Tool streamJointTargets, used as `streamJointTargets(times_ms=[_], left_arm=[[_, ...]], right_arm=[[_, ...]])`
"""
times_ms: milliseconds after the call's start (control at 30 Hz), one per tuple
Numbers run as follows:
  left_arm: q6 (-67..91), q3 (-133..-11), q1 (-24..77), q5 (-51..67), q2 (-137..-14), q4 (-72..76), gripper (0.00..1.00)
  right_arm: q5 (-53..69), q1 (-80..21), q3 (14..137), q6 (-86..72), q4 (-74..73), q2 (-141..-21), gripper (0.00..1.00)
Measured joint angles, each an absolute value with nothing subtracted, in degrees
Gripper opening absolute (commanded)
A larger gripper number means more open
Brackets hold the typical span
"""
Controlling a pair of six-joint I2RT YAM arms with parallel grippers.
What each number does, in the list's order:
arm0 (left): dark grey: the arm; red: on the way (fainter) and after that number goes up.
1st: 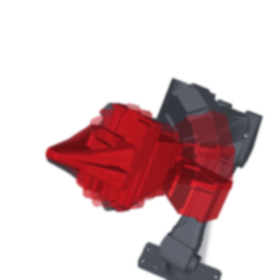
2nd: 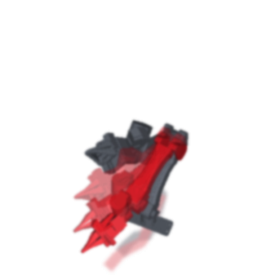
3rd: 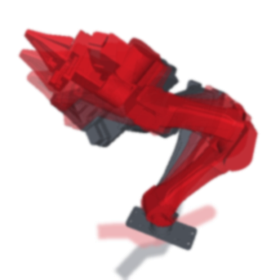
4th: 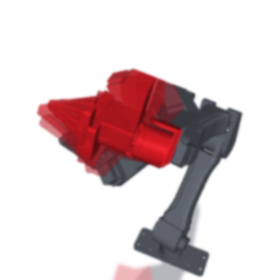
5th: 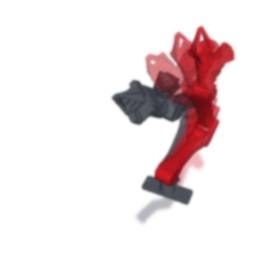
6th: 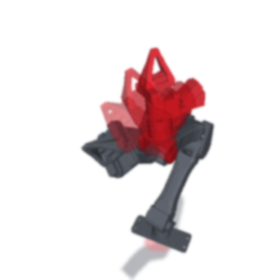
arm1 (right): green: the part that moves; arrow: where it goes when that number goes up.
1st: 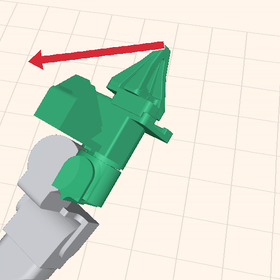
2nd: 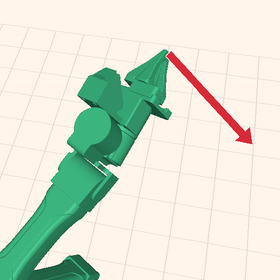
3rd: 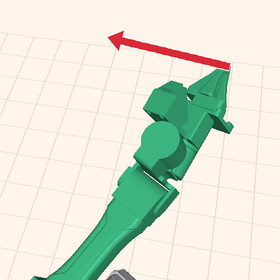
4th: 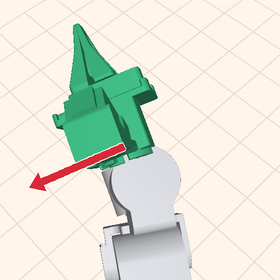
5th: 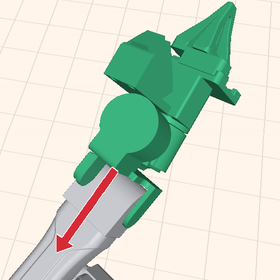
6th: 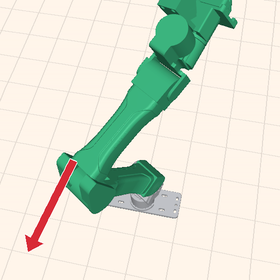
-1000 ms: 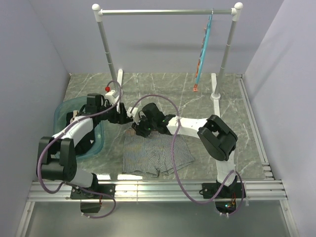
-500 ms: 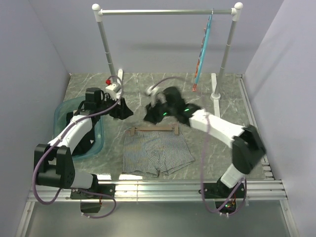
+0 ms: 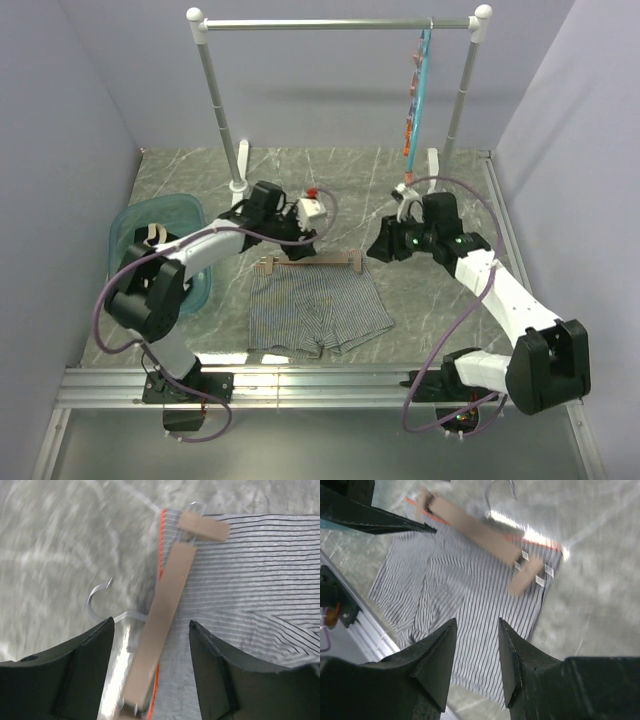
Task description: Clip the underwear to the hanger
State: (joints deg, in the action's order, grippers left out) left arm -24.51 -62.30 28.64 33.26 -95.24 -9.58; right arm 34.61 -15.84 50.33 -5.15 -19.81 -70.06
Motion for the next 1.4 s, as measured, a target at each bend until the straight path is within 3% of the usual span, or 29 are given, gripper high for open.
streamJointTargets(times_ms=[200,533,667,1000,1100,1267,1400], left_arm=[[-33.89,-66.43,34.26,32.03,-101.3,-10.24,0.63],[-40.95,-66.81,36.42,30.65,-104.75,-10.41,0.55],[-42.7,-66.81,36.73,29.85,-105.75,-10.28,0.49],[-44.95,-67.99,37.63,29.54,-108.75,-11.22,0.46],[-45.15,-68.69,37.67,29.56,-109.71,-11.38,0.36],[-45.71,-68.75,37.76,30.15,-109.84,-10.83,0.13],[-44.97,-68.38,37.87,30.02,-109.45,-9.78,0.05]], right_arm=[[35.29,-12.1,43.35,-9.56,-19.75,-67.26,0.42],[38.7,-10.98,40.51,-13.04,-14.87,-72.16,0.37],[39.2,-10.9,39.86,-15.59,-11.57,-76.93,0.36],[40.93,-8.75,40.23,-21.21,-5.63,-88.33,0.38],[41.6,-8.43,40.34,-21.89,-4.54,-89.03,0.39],[42.78,-7.99,41.5,-23.16,-2.33,-90.87,0.4],[43.31,-7.99,43.24,-23.64,-0.54,-93.76,0.4]])
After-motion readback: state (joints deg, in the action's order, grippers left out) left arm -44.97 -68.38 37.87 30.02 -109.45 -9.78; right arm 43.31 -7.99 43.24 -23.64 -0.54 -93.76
